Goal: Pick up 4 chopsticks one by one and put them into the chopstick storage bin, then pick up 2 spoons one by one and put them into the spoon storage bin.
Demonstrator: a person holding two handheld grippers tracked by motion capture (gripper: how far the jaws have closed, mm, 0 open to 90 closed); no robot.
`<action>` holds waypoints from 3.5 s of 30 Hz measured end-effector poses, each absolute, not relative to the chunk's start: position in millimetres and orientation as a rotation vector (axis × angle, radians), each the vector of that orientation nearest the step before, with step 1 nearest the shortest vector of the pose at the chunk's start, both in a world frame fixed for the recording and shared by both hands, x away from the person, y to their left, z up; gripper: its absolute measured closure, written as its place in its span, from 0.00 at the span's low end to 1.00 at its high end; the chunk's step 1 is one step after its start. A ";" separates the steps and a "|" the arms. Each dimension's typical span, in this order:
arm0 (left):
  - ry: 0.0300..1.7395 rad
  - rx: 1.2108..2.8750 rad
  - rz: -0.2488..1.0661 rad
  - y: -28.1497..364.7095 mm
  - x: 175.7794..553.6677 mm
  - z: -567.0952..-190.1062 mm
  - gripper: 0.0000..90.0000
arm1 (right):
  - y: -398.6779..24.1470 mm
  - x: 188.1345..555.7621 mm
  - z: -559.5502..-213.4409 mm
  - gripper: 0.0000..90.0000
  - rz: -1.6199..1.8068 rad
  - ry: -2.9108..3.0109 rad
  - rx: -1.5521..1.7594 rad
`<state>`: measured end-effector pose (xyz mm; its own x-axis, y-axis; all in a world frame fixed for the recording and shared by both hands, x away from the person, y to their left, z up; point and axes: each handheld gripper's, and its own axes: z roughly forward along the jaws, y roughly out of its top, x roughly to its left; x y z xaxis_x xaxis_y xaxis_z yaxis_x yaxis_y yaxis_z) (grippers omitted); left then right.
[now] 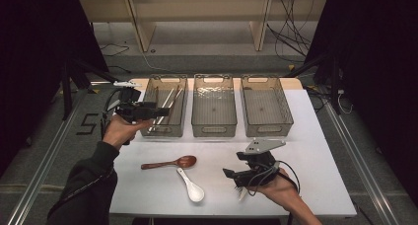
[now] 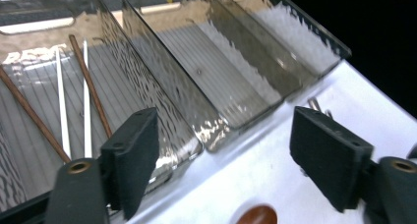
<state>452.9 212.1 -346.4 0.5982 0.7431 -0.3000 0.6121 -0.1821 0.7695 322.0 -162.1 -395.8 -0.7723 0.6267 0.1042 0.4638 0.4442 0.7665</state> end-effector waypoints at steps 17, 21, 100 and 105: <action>0.957 2.044 0.161 203.0 421.3 -373.9 0.23 | -174.6 319.7 -395.1 0.34 1.252 2.450 0.981; 0.940 2.086 0.143 200.3 417.6 -380.5 0.23 | -175.8 320.1 -395.6 0.34 1.254 2.449 0.986; 0.719 2.803 0.082 154.6 420.1 -462.6 0.74 | -178.2 322.9 -397.2 0.33 1.256 2.435 0.988; 0.697 2.826 0.078 153.8 420.1 -461.8 0.80 | -178.0 323.2 -397.5 0.33 1.254 2.436 0.988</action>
<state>420.1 153.8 -461.8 0.8856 0.4645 -0.0034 0.4522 -0.8606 0.2341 323.2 -178.0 -397.5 -0.7469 0.6576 0.0985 0.4623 0.4071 0.7877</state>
